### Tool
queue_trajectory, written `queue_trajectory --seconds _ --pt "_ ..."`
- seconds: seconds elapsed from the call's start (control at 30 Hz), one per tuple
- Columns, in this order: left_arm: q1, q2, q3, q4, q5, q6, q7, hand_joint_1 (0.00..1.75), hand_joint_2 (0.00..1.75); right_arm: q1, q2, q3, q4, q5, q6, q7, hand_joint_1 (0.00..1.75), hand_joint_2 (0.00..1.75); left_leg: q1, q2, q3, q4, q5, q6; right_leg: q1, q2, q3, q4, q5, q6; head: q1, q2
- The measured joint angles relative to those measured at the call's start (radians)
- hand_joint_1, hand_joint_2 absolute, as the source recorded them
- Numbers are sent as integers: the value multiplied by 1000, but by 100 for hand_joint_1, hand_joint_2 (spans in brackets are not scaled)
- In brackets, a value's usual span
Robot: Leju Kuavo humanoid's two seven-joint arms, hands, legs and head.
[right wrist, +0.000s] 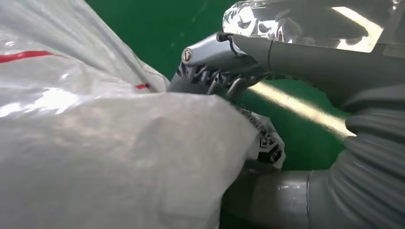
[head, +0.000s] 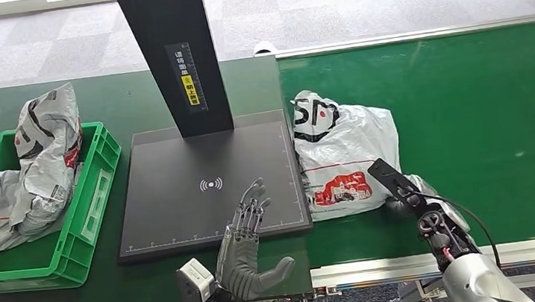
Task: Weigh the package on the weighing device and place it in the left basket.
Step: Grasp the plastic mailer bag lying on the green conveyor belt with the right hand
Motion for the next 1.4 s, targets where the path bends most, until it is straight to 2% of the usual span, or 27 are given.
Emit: queue_trajectory --seconds 0.33,0.53,0.6,0.63,0.73,0.8,0.83,0.93,1.03,1.23,1.4 --pt "-2 0 -1 4 -6 -17 6 0 175 9 -3 -26 0 5 -50 -7 175 175 0 0 2 0 0 0 0 0 3 0 0 0 0 0" --pt "-2 0 2 5 -12 3 6 0 175 17 -4 -40 0 20 -125 -90 175 175 -1 0 1 0 0 0 0 0 3 0 0 0 0 0" --pt "0 0 6 3 -13 12 6 0 175 19 -2 -45 -2 13 -153 -143 175 175 -1 0 0 0 0 0 0 0 2 0 0 0 0 0" --pt "1 0 10 0 -13 21 6 0 175 19 1 -50 -6 3 -174 -197 175 175 0 0 -1 0 0 0 0 0 1 0 0 0 0 0" --pt "5 -1 34 -16 -23 54 8 0 175 22 29 -65 -61 -52 -239 -417 175 175 0 1 -2 0 0 0 0 1 -1 1 1 0 0 0" --pt "6 0 59 -31 -39 72 9 0 175 43 57 -63 -159 -100 -254 -514 175 175 1 1 -2 0 0 0 1 1 -2 1 0 0 0 0" --pt "5 0 71 -38 -47 81 6 0 175 67 71 -55 -230 -125 -255 -532 175 175 2 0 -2 0 0 0 1 0 -2 1 0 0 0 0" --pt "8 8 106 -65 -72 114 -11 0 175 185 96 3 -523 -190 -270 -506 175 175 2 -5 -4 0 0 -1 2 -4 -3 1 -1 0 0 0" --pt "16 19 135 -96 -89 135 -23 0 175 299 99 63 -796 -225 -291 -466 175 175 2 -4 -6 0 0 -1 2 -3 -4 1 -2 0 0 0" --pt "31 34 185 -159 -121 178 -45 0 175 469 88 104 -1124 -323 -406 -498 175 175 1 -6 -7 0 -1 -1 0 -4 -5 0 -3 1 0 0" --pt "47 49 246 -233 -128 193 -43 0 175 607 67 105 -1329 -395 -437 -520 175 175 1 -4 -7 0 -2 -1 1 -2 -5 0 -3 1 0 0"
